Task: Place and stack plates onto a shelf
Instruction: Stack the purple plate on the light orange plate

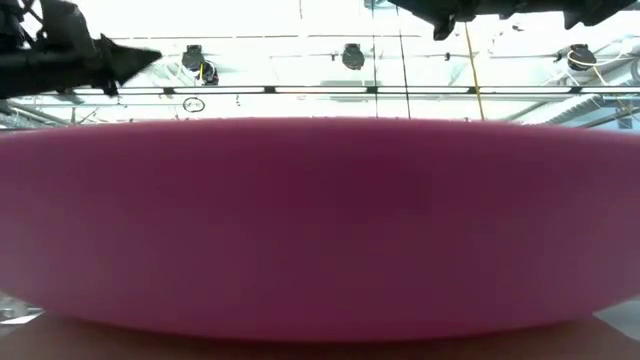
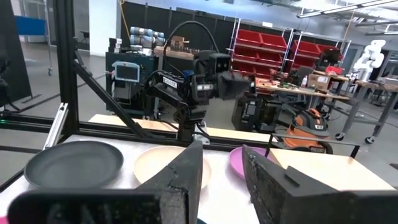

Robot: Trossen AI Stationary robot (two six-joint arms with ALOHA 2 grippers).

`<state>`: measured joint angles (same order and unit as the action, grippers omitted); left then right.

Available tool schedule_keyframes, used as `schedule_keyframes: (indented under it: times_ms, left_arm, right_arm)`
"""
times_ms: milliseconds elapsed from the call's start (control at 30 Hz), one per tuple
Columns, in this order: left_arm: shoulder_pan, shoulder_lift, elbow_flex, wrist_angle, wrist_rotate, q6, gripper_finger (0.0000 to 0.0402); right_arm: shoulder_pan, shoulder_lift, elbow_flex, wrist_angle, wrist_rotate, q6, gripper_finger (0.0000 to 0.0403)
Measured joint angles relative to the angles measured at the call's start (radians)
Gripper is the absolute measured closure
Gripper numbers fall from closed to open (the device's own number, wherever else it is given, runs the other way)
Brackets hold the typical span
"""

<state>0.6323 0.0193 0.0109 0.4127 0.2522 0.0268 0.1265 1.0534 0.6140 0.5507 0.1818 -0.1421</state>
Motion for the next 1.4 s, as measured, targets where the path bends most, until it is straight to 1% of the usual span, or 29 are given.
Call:
schedule_keyframes:
  times_ms: [133, 200, 233, 300, 400, 433, 500, 567, 633, 667, 767, 833, 1000, 1100, 1267, 1400]
  left_arm:
    - [0.0, 0.0, 0.0, 0.108, 0.003, -0.055, 0.0385]
    - [0.0, 0.0, 0.01, 0.113, 0.01, -0.099, 0.0385]
    - [0.0, 0.001, 0.035, 0.086, 0.019, -0.106, 0.0385]
    - [0.0, 0.0, 0.128, -0.028, 0.046, -0.08, 0.0385]
    - [0.0, 0.019, 0.311, -0.335, 0.033, 0.014, 0.0385]
    - [-0.001, 0.039, 0.371, -0.436, 0.009, 0.034, 0.0385]
    - [0.0, 0.085, 0.475, -0.622, -0.071, 0.043, 0.0385]
    - [0.0, 0.141, 0.552, -0.763, -0.187, 0.008, 0.0385]
    - [0.0, 0.197, 0.582, -0.857, -0.278, -0.062, 0.0385]
    - [0.0, 0.222, 0.586, -0.895, -0.306, -0.078, 0.0385]
    - [0.0, 0.307, 0.583, -0.972, -0.367, -0.091, 0.0385]
    - [-0.001, 0.378, 0.564, -1.024, -0.378, -0.121, 0.0385]
    - [-0.04, 0.596, 0.514, -0.982, -0.332, -0.208, 0.0385]
    - [-0.054, 0.721, 0.513, -0.934, -0.332, -0.229, 0.0385]
    - [-0.074, 0.886, 0.513, -0.894, -0.33, -0.224, 0.0385]
    - [-0.096, 0.983, 0.513, -0.883, -0.304, -0.193, 0.0385]
  right_arm:
    - [0.0, 0.0, 0.0, -0.001, 0.0, 0.011, 0.0308]
    - [0.0, 0.0, 0.0, -0.002, 0.0, 0.011, 0.0308]
    - [0.001, 0.0, 0.0, -0.002, 0.0, 0.011, 0.0308]
    - [0.001, 0.0, 0.0, -0.003, 0.0, 0.011, 0.0308]
    - [0.0, 0.0, 0.0, -0.005, 0.0, 0.01, 0.0308]
    - [0.0, 0.0, 0.0, -0.005, 0.0, 0.009, 0.0308]
    - [0.0, 0.0, 0.0, -0.001, 0.0, 0.002, 0.0308]
    - [0.0, 0.0, 0.0, 0.003, 0.0, 0.002, 0.0308]
    - [0.0, 0.0, 0.0, 0.008, 0.0, 0.0, 0.0308]
    - [0.0, 0.0, 0.0, 0.009, 0.0, 0.001, 0.0308]
    - [0.0, 0.0, 0.0, 0.008, 0.0, 0.029, 0.0308]
    - [0.0, 0.0, 0.0, -0.002, 0.0, 0.055, 0.0308]
    - [0.0, 0.002, 0.0, -0.009, 0.0, 0.063, 0.0308]
    - [0.0, 0.002, 0.0, -0.009, 0.0, 0.064, 0.0308]
    - [0.001, 0.002, 0.0, -0.013, 0.0, 0.075, 0.0308]
    - [0.002, 0.002, 0.0, -0.018, 0.0, 0.076, 0.0308]
